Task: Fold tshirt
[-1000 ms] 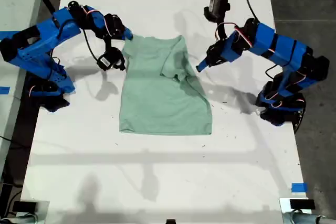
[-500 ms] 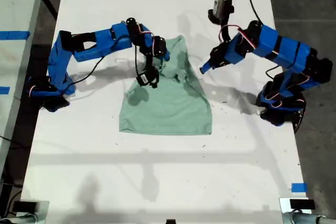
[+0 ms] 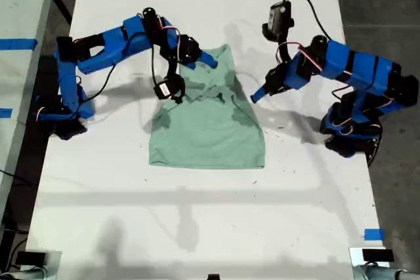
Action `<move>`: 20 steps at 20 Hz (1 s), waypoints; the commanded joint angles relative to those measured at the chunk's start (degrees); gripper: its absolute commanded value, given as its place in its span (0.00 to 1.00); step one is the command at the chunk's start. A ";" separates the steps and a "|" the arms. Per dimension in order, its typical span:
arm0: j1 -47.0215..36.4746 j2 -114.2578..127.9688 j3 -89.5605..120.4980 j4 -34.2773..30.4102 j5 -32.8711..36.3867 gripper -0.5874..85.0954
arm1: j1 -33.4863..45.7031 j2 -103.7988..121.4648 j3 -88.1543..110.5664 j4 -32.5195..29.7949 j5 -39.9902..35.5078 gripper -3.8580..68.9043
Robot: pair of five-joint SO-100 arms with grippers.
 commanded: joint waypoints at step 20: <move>24.96 24.52 35.60 -13.27 -17.84 0.18 | -20.30 6.06 33.13 -26.54 22.76 0.36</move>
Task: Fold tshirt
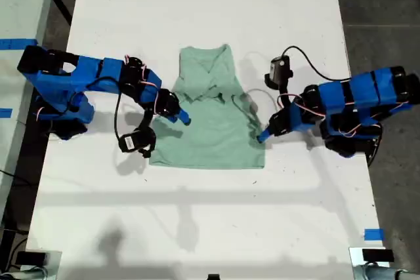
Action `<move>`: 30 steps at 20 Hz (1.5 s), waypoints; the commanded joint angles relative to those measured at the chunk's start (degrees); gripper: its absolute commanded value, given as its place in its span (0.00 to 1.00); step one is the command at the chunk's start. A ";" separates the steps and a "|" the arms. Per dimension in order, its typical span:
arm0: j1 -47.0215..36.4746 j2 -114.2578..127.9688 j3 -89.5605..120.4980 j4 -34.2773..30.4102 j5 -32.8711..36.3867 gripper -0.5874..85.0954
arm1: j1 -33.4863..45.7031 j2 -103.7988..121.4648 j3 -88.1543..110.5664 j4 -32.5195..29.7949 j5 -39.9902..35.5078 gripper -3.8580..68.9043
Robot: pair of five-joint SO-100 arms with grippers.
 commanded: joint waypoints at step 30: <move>-1.58 3.78 3.34 -2.02 -0.79 0.18 | -0.18 -39.02 -50.27 8.96 2.55 0.03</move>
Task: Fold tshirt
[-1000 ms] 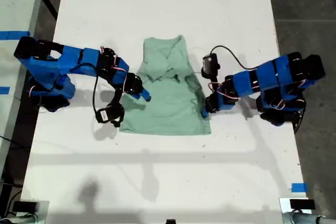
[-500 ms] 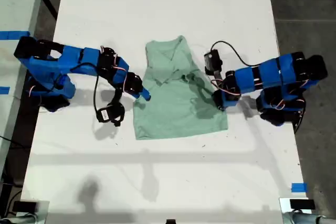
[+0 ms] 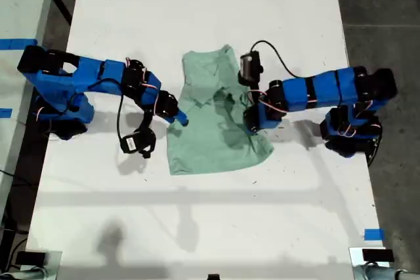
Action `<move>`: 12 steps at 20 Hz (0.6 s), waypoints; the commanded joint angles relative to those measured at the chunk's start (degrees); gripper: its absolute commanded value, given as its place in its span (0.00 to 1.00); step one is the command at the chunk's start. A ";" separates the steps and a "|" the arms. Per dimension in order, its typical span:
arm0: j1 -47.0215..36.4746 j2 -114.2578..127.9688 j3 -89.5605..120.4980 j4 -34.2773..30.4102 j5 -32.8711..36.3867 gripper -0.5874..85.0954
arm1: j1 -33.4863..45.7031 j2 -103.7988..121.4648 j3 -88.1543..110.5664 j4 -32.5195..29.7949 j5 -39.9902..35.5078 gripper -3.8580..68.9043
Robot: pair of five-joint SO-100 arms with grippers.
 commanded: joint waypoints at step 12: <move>-1.41 5.27 -1.58 0.53 -0.62 0.20 | -3.96 -30.50 -41.04 12.83 1.49 0.49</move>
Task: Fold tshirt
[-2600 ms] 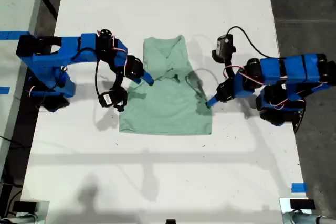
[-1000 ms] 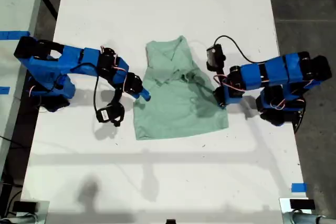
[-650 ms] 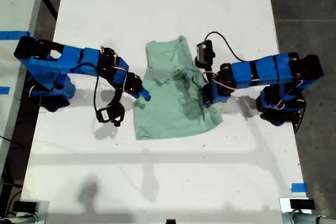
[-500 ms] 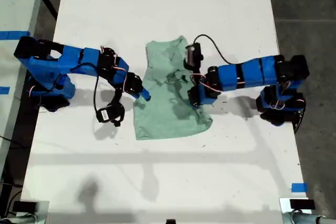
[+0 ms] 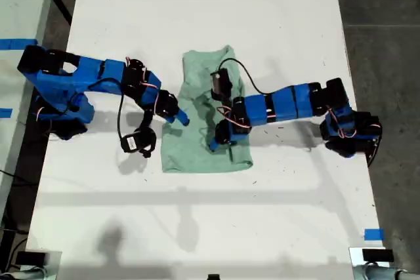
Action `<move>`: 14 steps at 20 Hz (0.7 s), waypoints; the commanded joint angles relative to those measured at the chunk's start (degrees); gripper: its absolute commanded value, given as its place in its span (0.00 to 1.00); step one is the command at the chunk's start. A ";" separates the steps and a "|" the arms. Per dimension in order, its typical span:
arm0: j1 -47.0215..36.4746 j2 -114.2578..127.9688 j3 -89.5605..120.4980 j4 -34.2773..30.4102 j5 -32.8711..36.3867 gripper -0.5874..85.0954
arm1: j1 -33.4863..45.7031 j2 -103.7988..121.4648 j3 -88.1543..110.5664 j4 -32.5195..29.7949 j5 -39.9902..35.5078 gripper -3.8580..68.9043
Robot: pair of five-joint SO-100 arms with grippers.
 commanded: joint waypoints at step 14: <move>0.62 3.08 -4.92 10.28 -0.70 0.15 | -0.88 17.23 -4.92 13.71 -1.67 0.41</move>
